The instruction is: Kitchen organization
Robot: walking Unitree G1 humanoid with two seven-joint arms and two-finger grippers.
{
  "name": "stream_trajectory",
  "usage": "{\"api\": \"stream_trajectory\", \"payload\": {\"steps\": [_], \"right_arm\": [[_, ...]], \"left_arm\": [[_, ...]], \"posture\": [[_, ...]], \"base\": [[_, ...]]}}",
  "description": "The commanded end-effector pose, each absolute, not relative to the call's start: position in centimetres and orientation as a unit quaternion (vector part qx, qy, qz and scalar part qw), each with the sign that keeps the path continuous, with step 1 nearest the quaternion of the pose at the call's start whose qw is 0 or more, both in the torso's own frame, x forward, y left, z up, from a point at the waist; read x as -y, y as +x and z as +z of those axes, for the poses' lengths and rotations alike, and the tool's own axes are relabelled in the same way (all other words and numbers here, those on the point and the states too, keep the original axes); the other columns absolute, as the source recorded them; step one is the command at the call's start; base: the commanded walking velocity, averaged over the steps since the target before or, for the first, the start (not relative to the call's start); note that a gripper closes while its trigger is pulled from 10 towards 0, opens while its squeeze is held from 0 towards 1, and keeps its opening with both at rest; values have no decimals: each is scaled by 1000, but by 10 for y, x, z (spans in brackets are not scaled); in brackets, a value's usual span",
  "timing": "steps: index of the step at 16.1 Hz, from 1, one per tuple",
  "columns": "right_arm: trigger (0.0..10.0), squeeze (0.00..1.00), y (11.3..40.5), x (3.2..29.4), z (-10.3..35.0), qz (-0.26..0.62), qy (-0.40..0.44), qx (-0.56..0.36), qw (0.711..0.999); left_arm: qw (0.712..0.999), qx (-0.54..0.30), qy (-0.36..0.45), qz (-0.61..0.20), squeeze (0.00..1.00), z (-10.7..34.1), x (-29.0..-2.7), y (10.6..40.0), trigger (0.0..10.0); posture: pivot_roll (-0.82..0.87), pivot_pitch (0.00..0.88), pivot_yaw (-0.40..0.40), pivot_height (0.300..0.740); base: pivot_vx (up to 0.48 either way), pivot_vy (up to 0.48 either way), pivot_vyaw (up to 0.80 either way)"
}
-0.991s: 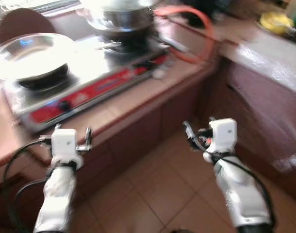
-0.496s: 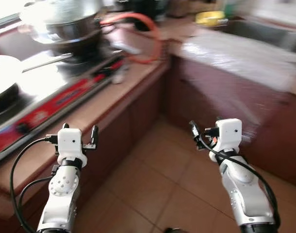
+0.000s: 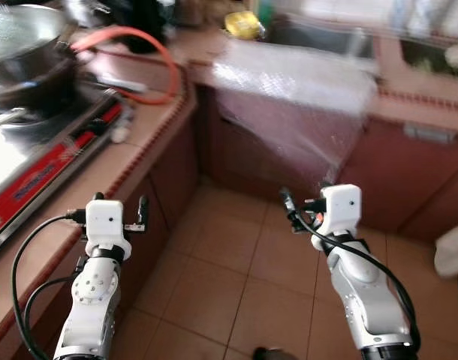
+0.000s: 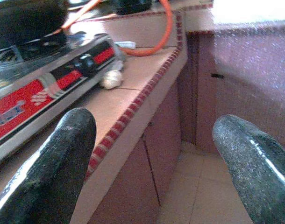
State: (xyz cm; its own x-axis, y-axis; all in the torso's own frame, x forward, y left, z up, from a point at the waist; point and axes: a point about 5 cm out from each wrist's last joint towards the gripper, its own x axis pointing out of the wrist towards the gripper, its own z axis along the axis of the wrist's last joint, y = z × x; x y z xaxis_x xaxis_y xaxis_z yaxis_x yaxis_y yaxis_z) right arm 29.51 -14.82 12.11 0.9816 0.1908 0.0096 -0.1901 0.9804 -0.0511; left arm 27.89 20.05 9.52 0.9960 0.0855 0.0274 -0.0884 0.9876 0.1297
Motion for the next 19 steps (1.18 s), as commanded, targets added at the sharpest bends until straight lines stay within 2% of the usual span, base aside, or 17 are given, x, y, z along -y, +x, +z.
{"api": "stream_trajectory", "payload": {"steps": [1, 13, 15, 19], "right_arm": [[10000, 0, 295, 154, 121, 85, -31, 8, 996], [10000, 0, 294, 156, 123, 82, -32, 12, 996], [10000, 0, 295, 156, 123, 82, -31, 13, 996], [10000, 0, 295, 155, 123, 86, -32, 16, 996]], "left_arm": [[997, 10, 65, 37, 0, 96, -199, 278, 10000], [997, 23, 58, 53, 0, 101, -201, 279, 10000], [997, 23, 57, 50, 0, 101, -199, 279, 10000], [997, 23, 56, 43, 0, 102, -199, 279, 10000]], "posture": [[-124, 121, 65, 740], [-131, 125, 65, 740], [-131, 125, 62, 740], [-131, 122, 62, 740]], "base": [[0, 0, -788], [0, 0, -787], [0, 0, -506], [0, 0, 0]]}}
